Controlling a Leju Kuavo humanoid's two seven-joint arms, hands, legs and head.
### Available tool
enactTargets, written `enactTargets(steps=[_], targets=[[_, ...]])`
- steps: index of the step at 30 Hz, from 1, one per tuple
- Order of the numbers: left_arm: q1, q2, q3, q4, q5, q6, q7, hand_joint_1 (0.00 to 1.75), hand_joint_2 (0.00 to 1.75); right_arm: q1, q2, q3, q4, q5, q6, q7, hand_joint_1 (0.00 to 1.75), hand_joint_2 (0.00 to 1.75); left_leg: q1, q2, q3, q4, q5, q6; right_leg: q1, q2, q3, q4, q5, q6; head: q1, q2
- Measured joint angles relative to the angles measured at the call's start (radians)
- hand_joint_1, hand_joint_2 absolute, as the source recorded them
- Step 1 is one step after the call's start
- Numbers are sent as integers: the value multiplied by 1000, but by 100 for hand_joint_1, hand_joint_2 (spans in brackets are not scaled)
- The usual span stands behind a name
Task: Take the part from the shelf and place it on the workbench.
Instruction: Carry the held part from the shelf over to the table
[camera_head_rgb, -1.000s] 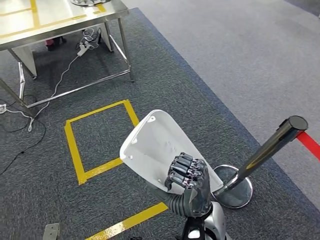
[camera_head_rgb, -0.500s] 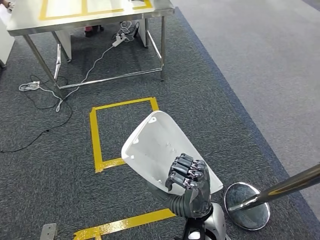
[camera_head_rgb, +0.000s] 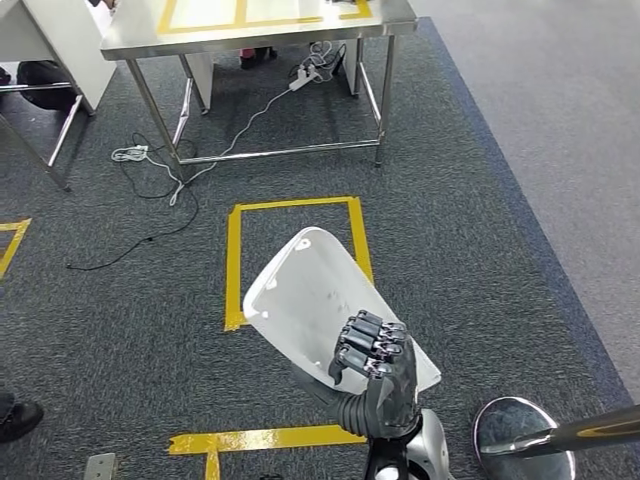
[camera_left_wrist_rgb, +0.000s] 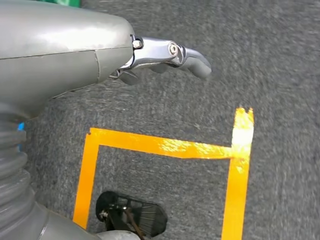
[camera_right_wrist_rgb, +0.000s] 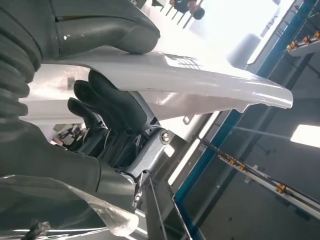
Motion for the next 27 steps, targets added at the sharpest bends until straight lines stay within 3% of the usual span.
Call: enactTargets(steps=[1,3,5,9,11,16,22,24,27], targets=[[1,0,0,0,2,0,-1,0,175,3,0,-2,0,0,0,-1,175,175,1,0,22,-42,30,0,0,-4,3,0,-2,2,0,0],[2,1,1,0,5,0,-2,0,175,8,0,-7,-1,0,0,-1,175,175,0,3,96,-180,91,5,2,-9,10,1,-8,9,0,0],[1,1,1,0,6,0,-2,0,175,10,-1,-10,-1,-4,0,3,175,175,-3,4,140,-263,108,13,6,-10,12,4,-14,15,1,0],[4,0,1,0,6,2,-3,0,175,13,-8,-14,-1,-10,0,13,175,175,-5,3,144,-273,102,19,7,-9,12,3,-15,5,2,0],[4,0,1,0,6,4,-3,0,175,13,-10,-15,-1,-10,0,16,175,175,-7,3,144,-273,100,23,6,-9,15,-3,-13,9,2,0],[3,1,1,0,5,7,-3,0,175,14,-15,-16,-1,-11,0,24,175,175,-14,3,143,-266,94,38,0,-9,20,-14,-11,38,2,0],[1,1,1,0,3,6,-5,0,175,18,-18,-17,-5,-20,0,30,175,175,-17,3,150,-274,91,62,-6,-9,25,-6,-5,61,1,0],[0,1,1,0,1,6,-6,0,175,18,-20,-20,-8,-21,0,30,175,175,-12,3,162,-284,92,73,-5,-7,5,40,-32,62,5,0],[0,1,1,0,0,6,-7,0,175,24,-22,-24,-10,-21,0,30,175,175,-12,3,166,-287,86,81,-4,-3,-96,224,-116,63,10,0]])
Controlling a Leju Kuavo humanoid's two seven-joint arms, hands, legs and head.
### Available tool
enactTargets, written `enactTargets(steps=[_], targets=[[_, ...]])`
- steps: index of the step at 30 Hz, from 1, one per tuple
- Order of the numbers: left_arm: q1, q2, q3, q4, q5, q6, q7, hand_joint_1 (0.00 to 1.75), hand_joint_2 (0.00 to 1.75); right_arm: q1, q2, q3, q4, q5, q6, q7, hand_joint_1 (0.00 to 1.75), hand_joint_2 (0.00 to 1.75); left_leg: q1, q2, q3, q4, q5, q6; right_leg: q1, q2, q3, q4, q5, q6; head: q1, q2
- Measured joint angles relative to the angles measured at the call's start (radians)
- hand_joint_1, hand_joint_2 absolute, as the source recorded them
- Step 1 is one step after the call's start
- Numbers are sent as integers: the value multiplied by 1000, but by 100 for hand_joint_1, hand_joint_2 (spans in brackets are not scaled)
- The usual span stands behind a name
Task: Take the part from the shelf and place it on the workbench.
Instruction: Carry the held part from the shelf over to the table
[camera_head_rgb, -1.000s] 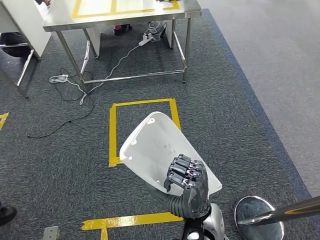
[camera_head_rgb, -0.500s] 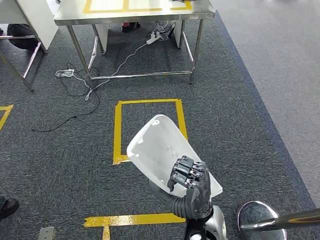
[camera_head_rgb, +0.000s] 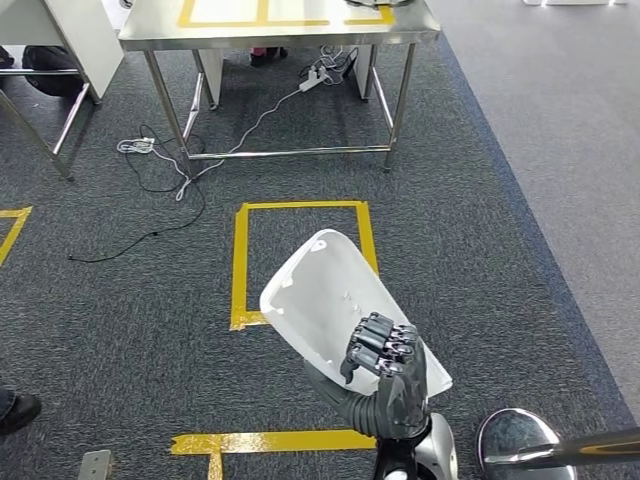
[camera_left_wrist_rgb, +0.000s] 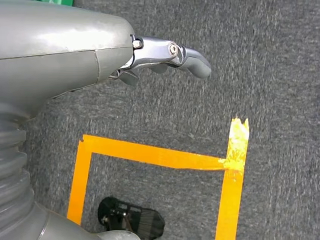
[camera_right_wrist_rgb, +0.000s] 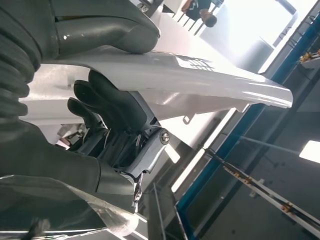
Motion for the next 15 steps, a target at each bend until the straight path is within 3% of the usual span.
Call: enactTargets(steps=[1,2,3,5,6,8,11,13,15], targets=[[1,0,0,0,0,0,0,0,175,4,-1,-2,0,0,0,0,175,175,-1,0,2,0,-2,-1,0,0,-30,46,-11,0,0,0],[1,0,0,0,0,0,0,0,175,8,-2,-4,0,0,0,-1,175,175,-1,-1,6,0,-6,-4,0,0,-43,56,-3,-1,0,0],[2,-1,0,0,-1,0,0,0,175,10,-3,-6,0,0,0,-1,175,175,0,-2,12,1,-9,-7,0,0,-36,26,27,-3,1,0],[3,-2,0,0,-1,0,-1,0,175,13,-3,-9,-1,0,0,-3,175,175,1,-3,28,1,-20,-17,0,1,18,-105,106,-8,0,0],[3,-2,0,0,-1,0,-1,0,175,15,-4,-10,-2,0,0,-3,175,175,1,-4,33,2,-25,-23,1,2,41,-164,120,-12,1,0],[3,-2,0,0,-1,0,-2,0,175,20,-4,-12,-3,0,0,-4,175,175,0,-4,36,5,-32,-38,6,3,59,-210,115,-26,1,0],[2,-1,1,0,-1,0,-3,0,175,25,-4,-15,-7,1,0,-4,175,175,2,-2,33,34,-33,-56,5,2,82,-217,111,-50,0,0],[1,-3,1,0,-1,0,-3,0,175,25,-4,-16,-10,3,0,-6,175,175,4,-1,-12,122,-43,-65,2,-1,113,-221,99,-60,-3,0],[3,-3,1,0,-1,0,-3,0,175,25,-4,-17,-11,3,0,-7,175,175,4,0,-93,245,-83,-71,2,-2,134,-222,81,-64,-6,0]])
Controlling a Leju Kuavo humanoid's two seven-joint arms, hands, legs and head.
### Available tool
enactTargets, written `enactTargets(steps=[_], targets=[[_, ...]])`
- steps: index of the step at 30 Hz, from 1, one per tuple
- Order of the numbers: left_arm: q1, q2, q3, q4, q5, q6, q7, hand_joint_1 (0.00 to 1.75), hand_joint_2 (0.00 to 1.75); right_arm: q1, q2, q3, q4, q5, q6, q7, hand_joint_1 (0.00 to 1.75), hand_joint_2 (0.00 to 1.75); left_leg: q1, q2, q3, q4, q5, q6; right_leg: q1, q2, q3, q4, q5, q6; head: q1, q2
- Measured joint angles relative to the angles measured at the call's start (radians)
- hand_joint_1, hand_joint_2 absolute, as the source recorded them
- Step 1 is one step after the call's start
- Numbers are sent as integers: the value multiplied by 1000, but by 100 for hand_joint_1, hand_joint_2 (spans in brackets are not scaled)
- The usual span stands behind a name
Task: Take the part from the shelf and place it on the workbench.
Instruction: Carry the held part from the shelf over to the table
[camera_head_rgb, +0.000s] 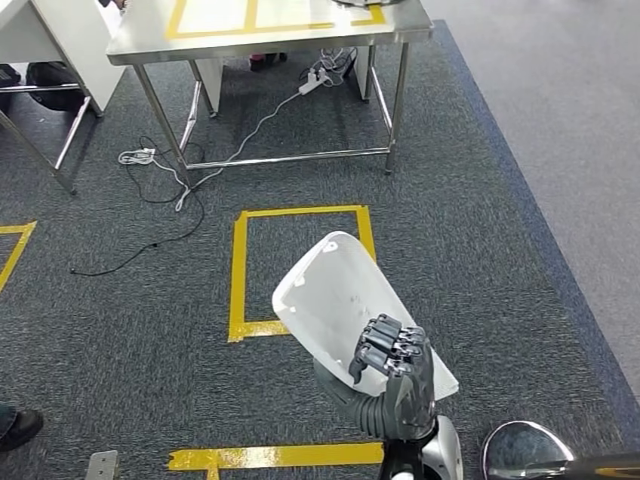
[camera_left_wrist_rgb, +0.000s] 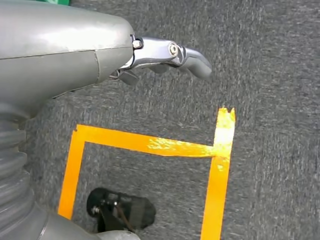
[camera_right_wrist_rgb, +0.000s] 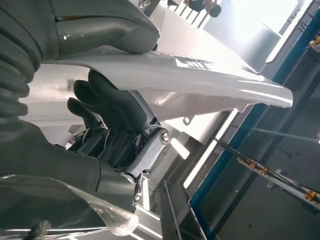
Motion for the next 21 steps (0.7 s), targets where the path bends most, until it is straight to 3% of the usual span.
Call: enactTargets(steps=[2,3,4,7,8,10,11,12,13,14,15,16,17,18,19,20,21], targets=[[4,1,0,0,0,0,0,0,175,2,0,0,0,0,0,0,175,175,0,0,-60,54,-43,-1,0,3,25,0,-22,0,0,0],[5,1,1,0,0,0,0,0,175,3,0,0,0,0,0,0,175,175,0,0,-70,36,-45,2,0,4,42,0,-35,1,0,0],[5,1,1,0,-1,0,0,0,175,3,0,0,0,0,0,-1,175,175,-1,0,-68,-8,-24,6,0,5,61,0,-50,3,0,0],[10,3,1,0,-3,0,0,0,175,5,0,-1,0,0,0,-2,175,175,-9,2,-49,-149,127,23,3,7,105,-3,-97,13,2,0],[11,3,1,0,-4,0,0,0,175,5,0,-1,-2,0,0,-2,175,175,-12,2,-44,-165,152,27,5,8,118,-7,-108,19,2,0],[8,3,1,0,-5,-1,0,0,175,4,1,-1,-8,0,0,-3,175,175,-12,2,-26,-169,138,35,6,8,129,3,-100,35,2,0],[6,2,1,0,-5,0,0,0,175,2,1,-1,-10,1,0,-3,175,175,-10,1,-13,-179,134,41,7,8,113,38,-77,41,4,0],[4,1,1,0,-5,0,0,0,175,-1,1,-2,-11,1,0,-3,175,175,-7,0,2,-189,128,47,7,8,77,96,-51,46,6,0],[3,1,1,0,-5,0,0,0,175,-2,1,-2,-12,1,0,-3,175,175,-4,-1,19,-199,121,51,7,7,28,167,-36,49,7,0],[3,1,1,0,-5,0,0,0,175,-2,1,-2,-12,1,0,-3,175,175,-4,-1,35,-207,111,55,7,7,-25,233,-41,51,10,0],[3,1,1,0,-5,0,0,0,175,-1,1,-2,-12,0,0,-3,175,175,-4,-2,50,-212,99,57,8,7,-72,277,-72,52,10,0],[4,1,1,0,-5,0,0,0,175,0,1,-2,-12,0,0,-3,175,175,-4,-3,68,-215,85,58,8,7,-112,299,-121,53,11,0],[4,0,1,0,-5,0,0,0,175,0,1,-3,-12,0,0,-3,175,175,-4,-6,87,-215,69,59,8,7,-142,298,-170,52,12,0],[4,0,1,0,-5,0,0,0,175,1,0,-3,-12,0,0,-3,175,175,-5,-9,108,-215,53,59,9,7,-163,277,-198,50,12,0],[4,0,1,0,-5,0,0,0,175,1,0,-3,-12,0,0,-3,175,175,-5,-11,131,-216,36,59,10,7,-175,240,-193,48,13,0],[5,-1,1,0,-5,0,0,0,175,3,0,-4,-12,0,0,-3,175,175,-6,-12,150,-216,19,58,12,7,-181,189,-143,43,14,0],[5,-1,1,0,-5,0,0,0,175,5,0,-5,-11,0,0,-3,175,175,-7,-13,170,-215,2,56,14,7,-184,137,-59,38,13,0]])
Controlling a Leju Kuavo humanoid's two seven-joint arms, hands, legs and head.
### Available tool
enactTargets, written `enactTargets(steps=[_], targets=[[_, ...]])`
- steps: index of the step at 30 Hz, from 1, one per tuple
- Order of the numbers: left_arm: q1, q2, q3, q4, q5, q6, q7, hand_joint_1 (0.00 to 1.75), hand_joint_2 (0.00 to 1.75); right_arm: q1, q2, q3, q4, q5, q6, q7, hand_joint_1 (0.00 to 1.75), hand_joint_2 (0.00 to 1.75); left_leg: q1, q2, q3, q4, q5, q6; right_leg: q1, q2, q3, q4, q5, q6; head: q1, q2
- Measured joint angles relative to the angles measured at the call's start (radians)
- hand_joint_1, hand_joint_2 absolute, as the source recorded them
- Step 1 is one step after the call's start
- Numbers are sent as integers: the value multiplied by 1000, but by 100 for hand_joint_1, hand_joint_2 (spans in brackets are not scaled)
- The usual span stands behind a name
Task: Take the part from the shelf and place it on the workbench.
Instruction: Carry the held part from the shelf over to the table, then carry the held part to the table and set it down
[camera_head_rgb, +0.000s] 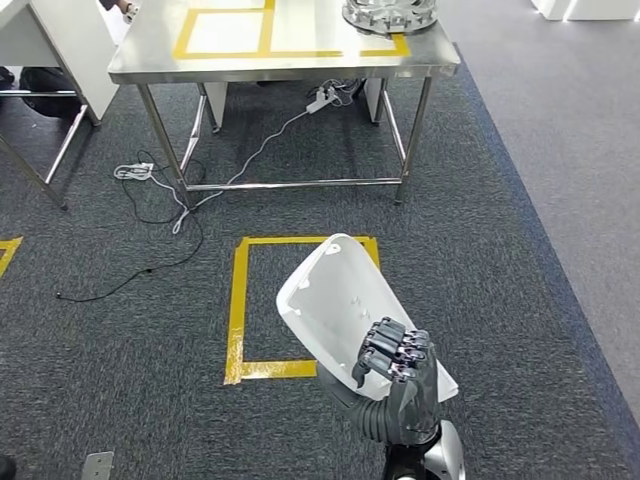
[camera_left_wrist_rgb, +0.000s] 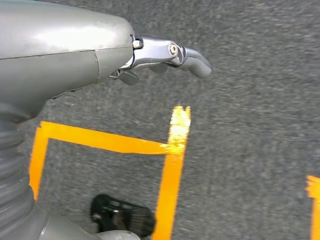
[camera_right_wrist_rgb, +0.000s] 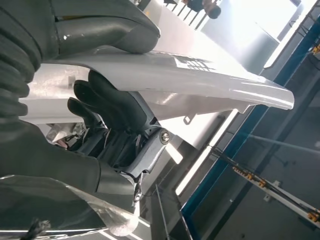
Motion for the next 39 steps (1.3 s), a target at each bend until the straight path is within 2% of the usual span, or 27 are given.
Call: enactTargets(steps=[1,2,3,5,7,8,10,11,12,13,14,15,17,21,22,23,25,26,27,28,30,31,32,34,37,38,39], targets=[[0,-1,0,0,0,0,0,0,175,3,-1,-1,0,0,0,0,175,175,-1,-1,14,0,-16,-4,3,1,5,-38,75,-6,-1,0],[1,-2,0,0,0,0,1,0,175,6,-1,-2,0,0,0,0,175,175,-1,-3,25,-1,-28,-10,6,2,10,-61,133,-14,-4,0],[0,-2,0,0,-1,0,1,0,175,7,-2,-3,-1,0,0,0,175,175,-2,-4,36,1,-33,-16,8,2,16,-68,158,-21,-5,0],[-5,-3,0,0,-1,0,2,0,175,4,-2,-5,-5,1,0,0,175,175,-1,-3,25,32,-14,-29,8,3,37,-78,153,-32,-6,0],[-10,-5,0,0,-1,0,2,0,175,3,-2,-6,-7,2,0,-1,175,175,0,2,-31,128,14,-40,2,0,66,-101,144,-43,-8,0],[-10,-5,0,0,-2,0,2,0,175,3,-2,-7,-7,2,0,-1,175,175,2,4,-69,183,9,-46,0,-2,82,-111,138,-46,-8,0],[-9,-5,0,0,-2,0,3,0,175,4,-2,-8,-7,2,0,-1,175,175,7,6,-134,252,-51,-55,-2,-2,111,-118,120,-50,-9,0],[-9,-4,0,0,-2,0,3,0,175,4,-2,-8,-7,2,0,-1,175,175,10,7,-156,261,-84,-59,-3,0,124,-119,109,-50,-9,0],[-8,-4,0,0,-2,0,4,0,175,4,-2,-8,-7,2,0,-1,175,175,12,7,-169,249,-98,-62,-4,1,139,-119,98,-49,-9,0],[-8,-4,0,0,-3,0,4,0,175,4,-2,-9,-7,2,0,-1,175,175,14,8,-173,215,-82,-65,-5,2,155,-119,86,-47,-10,0],[-8,-4,0,0,-3,1,5,0,175,4,-2,-9,-7,2,0,-1,175,175,16,9,-168,161,-34,-66,-6,2,171,-119,74,-44,-9,0],[-7,-4,0,0,-4,1,6,0,175,4,-2,-9,-7,2,0,-1,175,175,17,11,-162,104,30,-65,-6,2,181,-118,62,-39,-9,0],[-7,-4,-1,0,-7,2,9,0,175,6,-2,-10,-7,0,0,-1,175,175,13,17,-156,34,106,-56,-5,5,190,-116,41,-25,-9,0],[-12,-7,-1,0,-20,4,14,0,175,10,-4,-15,-16,0,0,-6,175,175,10,17,-140,17,111,-27,-6,5,201,-121,13,2,-8,0],[-15,-8,-3,0,-22,4,14,0,175,10,-4,-18,-19,0,0,-8,175,175,12,17,-131,11,108,-20,-6,4,192,-97,-1,7,-5,0],[-19,-9,-4,0,-24,5,14,0,175,11,-5,-21,-21,-1,0,-10,175,175,14,17,-122,6,103,-13,-6,3,166,-47,-22,10,-3,0],[-24,-9,-7,0,-26,7,16,0,175,18,-7,-28,-22,-2,0,-13,175,175,12,17,-108,4,88,-4,-6,3,71,99,-68,14,0,0],[-26,-10,-8,0,-26,7,17,0,175,22,-9,-32,-22,-3,0,-14,175,175,11,17,-99,4,78,-3,-6,3,26,155,-73,15,1,0],[-26,-10,-8,0,-26,7,18,0,175,26,-10,-35,-22,-3,0,-15,175,175,10,16,-88,4,68,-2,-6,3,-4,177,-57,15,1,0],[-26,-11,-8,0,-27,7,19,0,175,28,-11,-38,-22,-4,0,-16,175,175,9,15,-73,4,58,-3,-6,3,-14,158,-17,13,1,0],[-26,-13,-8,0,-28,8,21,0,175,30,-11,-41,-22,-4,0,-18,175,175,8,13,-40,4,33,-7,-4,3,13,35,93,5,1,0],[-27,-14,-8,0,-28,8,21,0,175,31,-12,-42,-22,-4,0,-18,175,175,7,11,-28,4,21,-11,-2,3,37,-25,127,0,1,0],[-28,-14,-9,0,-29,9,21,0,175,32,-12,-43,-23,-4,0,-19,175,175,5,11,-21,3,11,-17,0,2,55,-65,141,-5,0,0],[-31,-15,-9,0,-29,9,23,0,175,35,-14,-45,-25,-6,0,-19,175,175,4,10,-13,-3,0,-28,4,2,73,-88,127,-14,-4,0],[-37,-14,-9,-1,-29,10,23,0,175,38,-14,-48,-31,-7,0,-21,175,175,5,13,-5,12,-19,-45,-5,3,105,-113,111,-30,-9,0],[-38,-14,-9,-1,-28,10,23,0,175,38,-14,-48,-33,-7,0,-21,175,175,6,14,-24,54,-32,-50,-8,1,123,-122,104,-34,-12,0],[-38,-14,-10,-1,-28,10,23,0,175,38,-14,-49,-33,-7,0,-22,175,175,7,14,-61,118,-49,-55,-9,0,139,-127,95,-36,-13,0]])
